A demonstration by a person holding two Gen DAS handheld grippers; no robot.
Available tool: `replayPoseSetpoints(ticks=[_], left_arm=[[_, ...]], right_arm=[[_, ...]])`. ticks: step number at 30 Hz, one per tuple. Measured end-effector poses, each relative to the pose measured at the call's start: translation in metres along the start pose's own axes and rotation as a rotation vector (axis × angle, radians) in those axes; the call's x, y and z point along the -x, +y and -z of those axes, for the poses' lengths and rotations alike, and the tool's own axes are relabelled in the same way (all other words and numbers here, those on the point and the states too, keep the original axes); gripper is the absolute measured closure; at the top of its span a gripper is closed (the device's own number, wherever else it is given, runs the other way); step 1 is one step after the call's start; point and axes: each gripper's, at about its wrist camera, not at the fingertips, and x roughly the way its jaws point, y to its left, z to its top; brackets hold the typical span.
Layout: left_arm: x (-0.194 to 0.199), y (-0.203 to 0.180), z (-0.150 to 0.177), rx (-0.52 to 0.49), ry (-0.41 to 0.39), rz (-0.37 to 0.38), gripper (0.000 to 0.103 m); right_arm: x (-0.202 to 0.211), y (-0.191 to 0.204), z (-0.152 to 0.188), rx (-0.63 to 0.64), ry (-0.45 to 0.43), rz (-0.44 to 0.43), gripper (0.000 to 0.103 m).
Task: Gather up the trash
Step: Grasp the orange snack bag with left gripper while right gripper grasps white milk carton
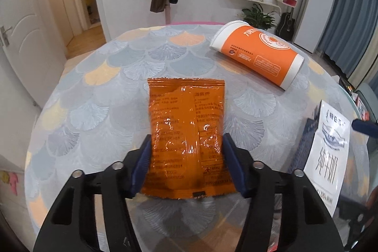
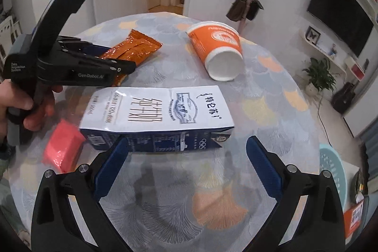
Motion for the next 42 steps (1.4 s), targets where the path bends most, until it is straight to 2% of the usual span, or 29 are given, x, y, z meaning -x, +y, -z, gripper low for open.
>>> replayPoseSetpoints(ticks=[3,4,6,9,12,15,20,26,30,34,39,42], left_arm=[[0.004,0.006,0.002,0.026,-0.009,0.013,0.054],[0.004,0.008,0.002,0.033,-0.011,0.019,0.055],[0.005,0.011,0.002,0.048,-0.016,0.04,0.057],[0.006,0.014,0.001,0.065,-0.018,0.078,0.059],[0.012,0.017,0.004,0.081,-0.03,0.09,0.06],[0.02,0.024,0.006,0.091,-0.043,0.089,0.06],[0.029,0.04,0.01,0.122,-0.056,0.084,0.06],[0.035,0.056,0.01,0.166,-0.069,0.089,0.06],[0.04,0.059,0.009,0.171,-0.082,0.099,0.06],[0.045,0.053,0.009,0.153,-0.097,0.109,0.06],[0.048,0.043,0.006,0.136,-0.1,0.121,0.06],[0.049,0.035,0.004,0.126,-0.103,0.137,0.06]], right_arm=[[0.004,0.001,-0.002,0.029,0.0,0.01,0.008],[0.006,-0.001,-0.001,0.008,0.017,-0.015,0.008],[0.011,-0.006,0.003,-0.058,0.025,-0.082,0.008],[0.014,-0.014,0.009,-0.212,0.031,-0.227,0.008],[-0.006,-0.024,0.003,-0.359,0.085,-0.295,0.008],[-0.02,-0.033,-0.007,-0.459,0.098,-0.323,0.008],[-0.042,-0.044,-0.03,-0.59,0.12,-0.312,0.008],[-0.06,-0.032,-0.057,-0.611,0.126,-0.254,0.008],[-0.071,-0.007,-0.064,-0.577,0.182,-0.15,0.008],[-0.067,0.016,-0.055,-0.513,0.197,-0.015,0.01],[-0.053,0.02,-0.041,-0.488,0.178,0.04,0.044],[-0.037,0.013,-0.032,-0.474,0.15,0.062,0.051]])
